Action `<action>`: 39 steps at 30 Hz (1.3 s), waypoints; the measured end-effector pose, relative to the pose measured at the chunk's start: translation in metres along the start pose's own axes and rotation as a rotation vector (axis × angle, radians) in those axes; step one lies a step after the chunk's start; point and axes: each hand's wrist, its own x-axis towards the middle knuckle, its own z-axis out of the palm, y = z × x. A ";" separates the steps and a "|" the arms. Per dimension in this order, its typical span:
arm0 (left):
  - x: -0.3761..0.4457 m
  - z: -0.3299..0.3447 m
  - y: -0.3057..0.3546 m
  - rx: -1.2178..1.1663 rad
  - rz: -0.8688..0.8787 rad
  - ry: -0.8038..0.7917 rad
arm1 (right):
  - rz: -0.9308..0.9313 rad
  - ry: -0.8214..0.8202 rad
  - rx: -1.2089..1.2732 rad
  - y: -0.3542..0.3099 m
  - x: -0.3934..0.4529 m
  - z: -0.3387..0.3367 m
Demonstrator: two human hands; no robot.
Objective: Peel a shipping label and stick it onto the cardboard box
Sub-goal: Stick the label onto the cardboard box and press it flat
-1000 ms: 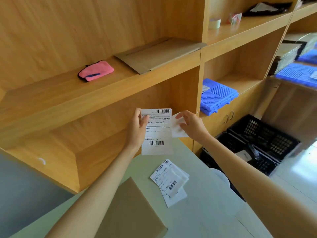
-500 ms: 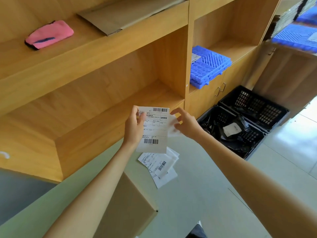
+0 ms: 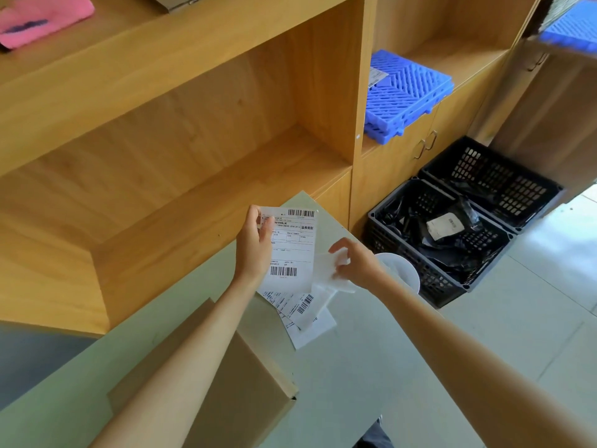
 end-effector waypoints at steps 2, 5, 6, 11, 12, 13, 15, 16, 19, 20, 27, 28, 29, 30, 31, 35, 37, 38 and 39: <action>-0.001 0.001 -0.004 -0.010 -0.012 -0.013 | -0.002 -0.014 0.001 0.006 0.001 0.004; -0.002 0.002 -0.006 -0.027 -0.028 -0.047 | -0.021 -0.019 -0.014 0.010 0.004 0.009; -0.003 0.002 -0.006 -0.032 -0.033 -0.055 | -0.027 -0.018 -0.020 0.010 0.005 0.010; -0.005 0.008 -0.006 -0.049 -0.074 -0.104 | -0.047 -0.035 -0.055 0.007 0.009 0.015; -0.006 0.009 -0.006 -0.044 -0.081 -0.109 | -0.045 -0.049 -0.068 0.006 0.009 0.015; -0.007 0.009 -0.006 -0.039 -0.082 -0.113 | -0.040 -0.074 -0.089 0.006 0.009 0.016; -0.008 0.009 -0.008 -0.036 -0.084 -0.120 | -0.036 -0.137 -0.126 0.007 0.009 0.017; -0.008 0.008 -0.009 -0.037 -0.090 -0.122 | -0.035 -0.164 -0.141 0.008 0.009 0.017; -0.009 0.004 -0.009 -0.043 -0.094 -0.117 | -0.010 -0.226 -0.203 0.009 0.008 0.017; -0.009 0.003 -0.009 -0.042 -0.091 -0.115 | 0.009 -0.249 -0.232 0.010 0.008 0.018; -0.014 -0.011 -0.007 -0.032 -0.072 -0.094 | -0.012 -0.057 -0.185 -0.007 -0.002 0.014; -0.015 -0.013 -0.006 -0.037 -0.071 -0.084 | -0.043 -0.004 -0.019 -0.015 -0.006 0.012; -0.016 -0.017 -0.005 -0.045 -0.074 -0.068 | -0.084 0.016 0.166 -0.024 -0.012 0.008; -0.017 -0.021 -0.003 -0.060 -0.079 -0.052 | -0.131 0.007 0.318 -0.034 -0.018 0.004; -0.017 -0.024 -0.003 -0.075 -0.086 -0.037 | -0.170 -0.018 0.413 -0.044 -0.024 0.000; -0.021 -0.042 -0.003 -0.114 -0.119 0.007 | -0.289 -0.064 0.416 -0.079 -0.038 -0.006; -0.026 -0.055 -0.002 -0.126 -0.111 0.033 | -0.321 -0.053 0.415 -0.094 -0.037 -0.003; -0.028 -0.063 -0.001 -0.133 -0.110 0.042 | -0.329 -0.043 0.397 -0.103 -0.037 0.000; -0.031 -0.070 -0.001 -0.137 -0.110 0.044 | -0.341 -0.029 0.365 -0.112 -0.037 0.002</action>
